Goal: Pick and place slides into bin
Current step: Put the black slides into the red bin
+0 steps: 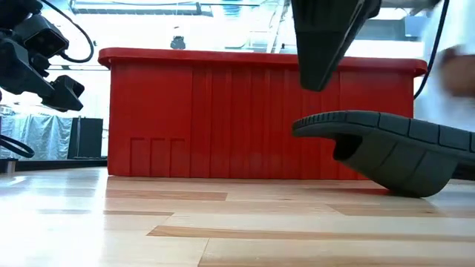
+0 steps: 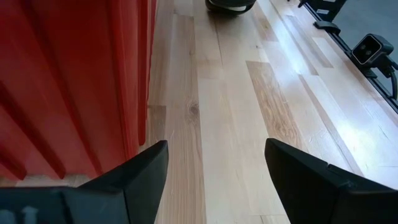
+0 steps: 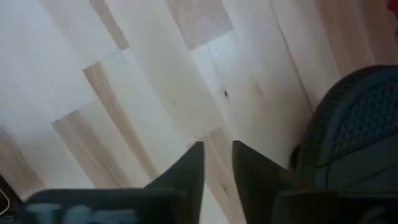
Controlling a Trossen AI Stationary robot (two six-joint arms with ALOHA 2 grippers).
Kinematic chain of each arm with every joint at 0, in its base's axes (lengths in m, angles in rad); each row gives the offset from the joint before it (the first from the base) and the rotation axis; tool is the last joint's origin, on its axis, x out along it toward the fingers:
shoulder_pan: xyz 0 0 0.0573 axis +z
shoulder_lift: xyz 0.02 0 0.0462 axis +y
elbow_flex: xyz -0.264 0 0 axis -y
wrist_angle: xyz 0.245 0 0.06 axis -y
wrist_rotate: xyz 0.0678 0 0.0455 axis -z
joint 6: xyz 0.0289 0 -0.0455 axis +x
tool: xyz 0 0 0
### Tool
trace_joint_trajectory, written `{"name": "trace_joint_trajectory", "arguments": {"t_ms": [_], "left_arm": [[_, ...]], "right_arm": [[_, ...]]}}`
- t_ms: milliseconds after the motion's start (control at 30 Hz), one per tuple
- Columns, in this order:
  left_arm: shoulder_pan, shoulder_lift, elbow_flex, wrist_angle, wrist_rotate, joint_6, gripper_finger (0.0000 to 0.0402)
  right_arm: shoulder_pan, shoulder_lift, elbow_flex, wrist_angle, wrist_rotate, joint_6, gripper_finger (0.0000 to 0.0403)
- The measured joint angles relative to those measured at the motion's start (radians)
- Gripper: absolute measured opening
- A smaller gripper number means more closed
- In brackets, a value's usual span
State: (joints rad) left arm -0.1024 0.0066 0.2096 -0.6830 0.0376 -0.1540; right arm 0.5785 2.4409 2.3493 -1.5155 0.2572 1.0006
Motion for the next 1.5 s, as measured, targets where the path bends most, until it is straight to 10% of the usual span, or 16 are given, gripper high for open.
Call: {"name": "trace_joint_trajectory", "arguments": {"t_ms": [467,1500], "left_arm": [[0.000,0.000,0.000,0.000,0.000,0.000,0.0258],[0.000,0.000,0.000,0.000,0.000,0.000,0.0258]], "right_arm": [[-0.048,0.000,0.000,0.010,-0.051,0.158,0.0263],[-0.114,-0.005,0.000,-0.053,-0.203,0.370,0.0269]]}}
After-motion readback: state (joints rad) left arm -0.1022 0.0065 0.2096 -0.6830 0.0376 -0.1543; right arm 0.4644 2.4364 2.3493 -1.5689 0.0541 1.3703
